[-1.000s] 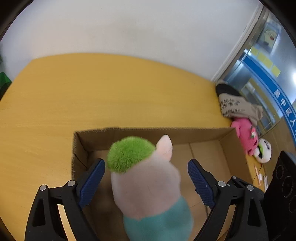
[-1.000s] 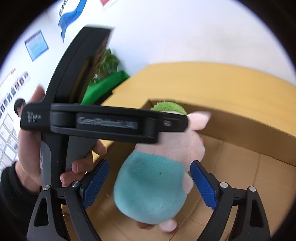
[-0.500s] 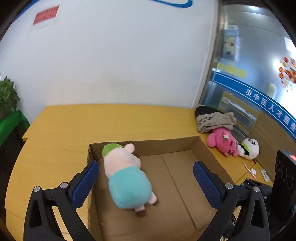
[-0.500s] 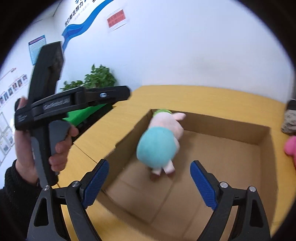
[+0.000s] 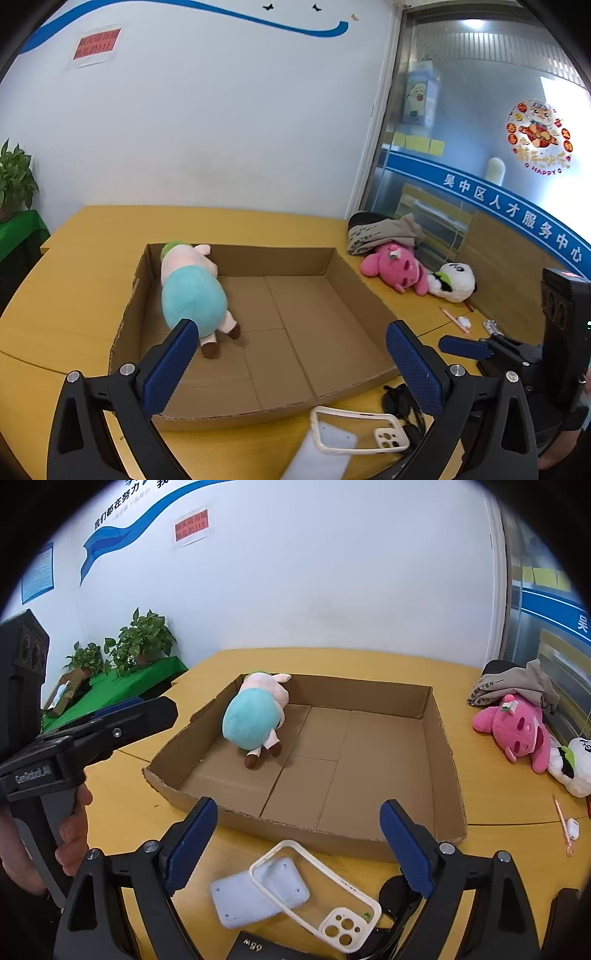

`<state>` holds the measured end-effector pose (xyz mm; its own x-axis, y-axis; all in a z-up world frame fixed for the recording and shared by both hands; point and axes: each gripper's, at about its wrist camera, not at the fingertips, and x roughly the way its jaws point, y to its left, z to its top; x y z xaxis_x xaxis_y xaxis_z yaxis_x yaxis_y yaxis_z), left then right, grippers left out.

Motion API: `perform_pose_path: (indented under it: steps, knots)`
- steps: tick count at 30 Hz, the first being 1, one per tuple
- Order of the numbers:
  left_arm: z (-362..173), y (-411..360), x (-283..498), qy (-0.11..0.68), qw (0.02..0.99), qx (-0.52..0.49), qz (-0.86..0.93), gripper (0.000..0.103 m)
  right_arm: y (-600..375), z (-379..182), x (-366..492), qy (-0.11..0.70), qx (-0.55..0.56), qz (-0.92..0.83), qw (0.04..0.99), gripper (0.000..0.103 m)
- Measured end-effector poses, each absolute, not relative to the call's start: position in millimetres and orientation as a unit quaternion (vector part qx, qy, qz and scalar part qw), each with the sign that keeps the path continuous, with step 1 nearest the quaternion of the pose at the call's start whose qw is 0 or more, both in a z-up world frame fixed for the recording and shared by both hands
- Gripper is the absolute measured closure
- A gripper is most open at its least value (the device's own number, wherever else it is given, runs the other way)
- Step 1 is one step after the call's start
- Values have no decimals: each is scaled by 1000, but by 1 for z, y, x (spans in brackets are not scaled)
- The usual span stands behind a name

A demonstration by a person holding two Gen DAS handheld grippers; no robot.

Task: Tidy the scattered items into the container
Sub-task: 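Lower the plush pig into the cardboard box and open both grippers, then move the right gripper to the black charger box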

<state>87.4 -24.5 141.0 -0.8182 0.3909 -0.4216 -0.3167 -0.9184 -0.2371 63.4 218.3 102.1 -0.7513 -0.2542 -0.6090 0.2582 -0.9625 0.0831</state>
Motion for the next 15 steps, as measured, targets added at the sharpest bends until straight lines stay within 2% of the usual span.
perform_pose_path:
  steps: [15]
  knots:
    - [122, -16, 117, -96, 175, -252, 947, 0, 226, 91, 67, 13, 325, -934, 145, 13]
